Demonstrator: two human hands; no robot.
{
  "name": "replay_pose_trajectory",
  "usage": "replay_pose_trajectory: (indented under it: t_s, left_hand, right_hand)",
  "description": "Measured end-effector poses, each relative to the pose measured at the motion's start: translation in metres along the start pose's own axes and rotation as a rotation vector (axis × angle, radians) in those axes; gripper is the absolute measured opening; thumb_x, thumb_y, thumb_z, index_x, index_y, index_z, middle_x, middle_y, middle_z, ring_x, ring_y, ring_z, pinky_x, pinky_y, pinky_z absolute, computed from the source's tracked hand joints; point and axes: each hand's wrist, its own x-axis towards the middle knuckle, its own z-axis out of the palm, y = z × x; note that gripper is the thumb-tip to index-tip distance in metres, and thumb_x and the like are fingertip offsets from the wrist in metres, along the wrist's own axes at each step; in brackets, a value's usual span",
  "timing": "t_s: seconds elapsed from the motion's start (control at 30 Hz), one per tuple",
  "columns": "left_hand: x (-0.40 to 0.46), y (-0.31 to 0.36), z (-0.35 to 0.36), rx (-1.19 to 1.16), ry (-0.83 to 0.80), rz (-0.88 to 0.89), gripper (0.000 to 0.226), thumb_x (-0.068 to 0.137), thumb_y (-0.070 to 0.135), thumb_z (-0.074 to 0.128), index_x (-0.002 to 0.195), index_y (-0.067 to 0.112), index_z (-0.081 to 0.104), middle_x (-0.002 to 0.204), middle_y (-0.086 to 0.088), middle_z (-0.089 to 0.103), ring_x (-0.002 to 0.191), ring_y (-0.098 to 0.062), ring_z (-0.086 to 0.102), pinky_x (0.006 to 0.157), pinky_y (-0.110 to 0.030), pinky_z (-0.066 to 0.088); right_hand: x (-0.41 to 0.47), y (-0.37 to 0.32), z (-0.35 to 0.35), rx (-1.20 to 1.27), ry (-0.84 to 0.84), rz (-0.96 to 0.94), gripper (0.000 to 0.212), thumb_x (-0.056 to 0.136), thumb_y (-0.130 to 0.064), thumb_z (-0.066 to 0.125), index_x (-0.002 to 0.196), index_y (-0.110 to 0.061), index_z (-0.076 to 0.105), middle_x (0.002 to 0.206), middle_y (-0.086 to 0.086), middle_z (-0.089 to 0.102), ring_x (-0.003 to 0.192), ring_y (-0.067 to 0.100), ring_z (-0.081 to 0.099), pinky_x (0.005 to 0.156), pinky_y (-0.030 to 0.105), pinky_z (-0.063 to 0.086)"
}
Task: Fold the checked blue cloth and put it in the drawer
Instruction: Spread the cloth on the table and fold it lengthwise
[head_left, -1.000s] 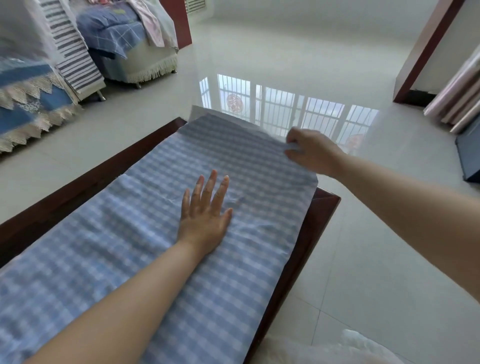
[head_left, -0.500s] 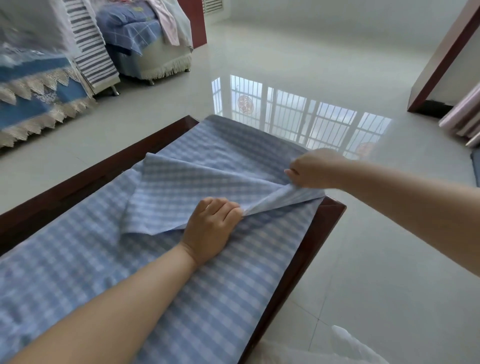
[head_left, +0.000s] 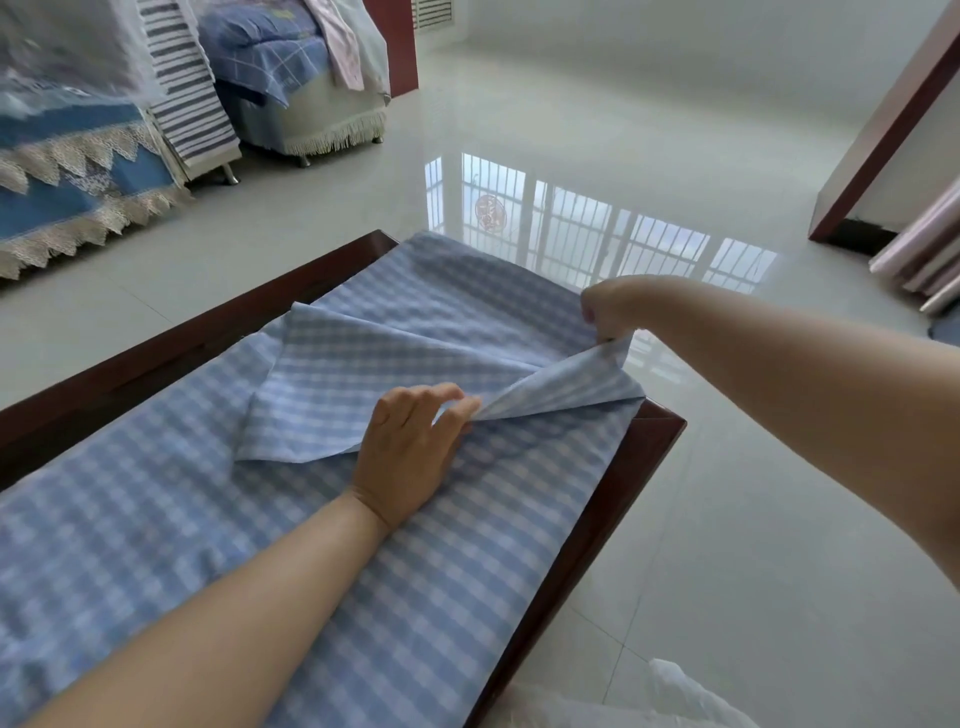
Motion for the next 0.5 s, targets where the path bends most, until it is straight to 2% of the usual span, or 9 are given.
replay_pose_trajectory:
  t_s: [0.07,0.1,0.17,0.2,0.23,0.3,0.37,0.43,0.5]
  left_hand:
    - [-0.001,0.001,-0.001,0.08,0.049,-0.043,0.028,0.083,0.011,0.067,0.104,0.023,0.051,0.106,0.001,0.05,0.086,-0.019,0.047,0.078,-0.032,0.035]
    - [-0.001,0.002,-0.001,0.115,0.06,-0.054,0.031,0.079,0.007,0.068,0.098,0.024,0.05,0.103,0.001,0.046,0.084,-0.019,0.044,0.077,-0.032,0.033]
    - [-0.002,0.001,-0.003,0.137,0.047,-0.054,0.032,0.075,0.003,0.065,0.091,0.027,0.051,0.098,0.004,0.042,0.082,-0.017,0.043,0.075,-0.032,0.031]
    - [-0.003,0.001,-0.004,0.134,0.031,-0.048,0.03,0.078,0.004,0.061,0.093,0.028,0.053,0.095,0.005,0.042,0.081,-0.017,0.043,0.073,-0.031,0.03]
    - [-0.003,0.0,-0.004,0.119,0.007,-0.039,0.029,0.084,0.004,0.055,0.1,0.028,0.055,0.092,0.005,0.043,0.079,-0.017,0.046,0.072,-0.031,0.03]
    - [-0.001,-0.001,-0.004,0.047,-0.041,-0.003,0.03,0.089,0.004,0.053,0.112,0.024,0.054,0.083,0.004,0.054,0.07,-0.018,0.055,0.068,-0.031,0.035]
    - [0.005,0.002,-0.007,-0.052,-0.096,0.083,0.032,0.087,0.009,0.063,0.116,0.018,0.052,0.084,0.004,0.066,0.066,-0.016,0.061,0.067,-0.031,0.044]
    - [0.006,0.004,-0.008,-0.104,-0.287,0.258,0.024,0.092,0.021,0.058,0.115,0.016,0.055,0.097,0.002,0.069,0.071,-0.016,0.061,0.066,-0.033,0.05]
    - [0.003,0.014,-0.015,-0.166,-0.481,0.243,0.025,0.098,0.03,0.045,0.108,0.016,0.062,0.102,-0.001,0.068,0.078,-0.021,0.061,0.067,-0.035,0.054]
  right_hand:
    - [-0.007,0.007,-0.002,0.18,0.033,-0.155,0.018,0.089,-0.028,0.062,0.098,-0.014,0.068,0.102,0.005,0.065,0.084,0.017,0.048,0.064,0.025,0.04]
    - [-0.013,0.011,-0.004,0.276,-0.007,-0.192,0.022,0.087,-0.041,0.062,0.088,-0.02,0.068,0.094,-0.002,0.064,0.086,0.016,0.05,0.072,0.027,0.041]
    - [-0.026,0.018,-0.009,0.376,-0.171,-0.204,0.049,0.081,-0.066,0.052,0.099,-0.023,0.069,0.108,-0.008,0.06,0.109,0.014,0.051,0.098,0.035,0.037]
    - [-0.031,0.025,-0.01,0.369,-0.248,-0.196,0.058,0.08,-0.068,0.051,0.112,-0.022,0.067,0.123,-0.006,0.057,0.124,0.016,0.044,0.106,0.038,0.031]
    - [-0.033,0.03,-0.01,0.364,-0.285,-0.194,0.052,0.082,-0.063,0.054,0.113,-0.023,0.066,0.127,-0.005,0.056,0.129,0.019,0.041,0.107,0.037,0.031]
    - [-0.029,0.04,-0.003,0.411,-0.243,-0.223,0.016,0.085,-0.045,0.064,0.079,-0.03,0.066,0.091,-0.01,0.062,0.096,0.017,0.053,0.082,0.026,0.039]
    - [-0.023,0.049,0.006,0.47,-0.076,-0.223,0.037,0.085,-0.038,0.067,0.056,-0.024,0.05,0.063,-0.01,0.043,0.065,0.011,0.038,0.06,0.025,0.029]
    - [-0.02,0.055,0.019,0.59,0.062,-0.163,0.043,0.084,-0.038,0.067,0.054,-0.019,0.044,0.061,-0.005,0.039,0.062,0.014,0.034,0.058,0.028,0.026]
    - [-0.021,0.062,0.031,0.677,0.147,-0.119,0.041,0.085,-0.035,0.067,0.055,-0.016,0.046,0.062,-0.001,0.04,0.063,0.015,0.035,0.056,0.028,0.026]
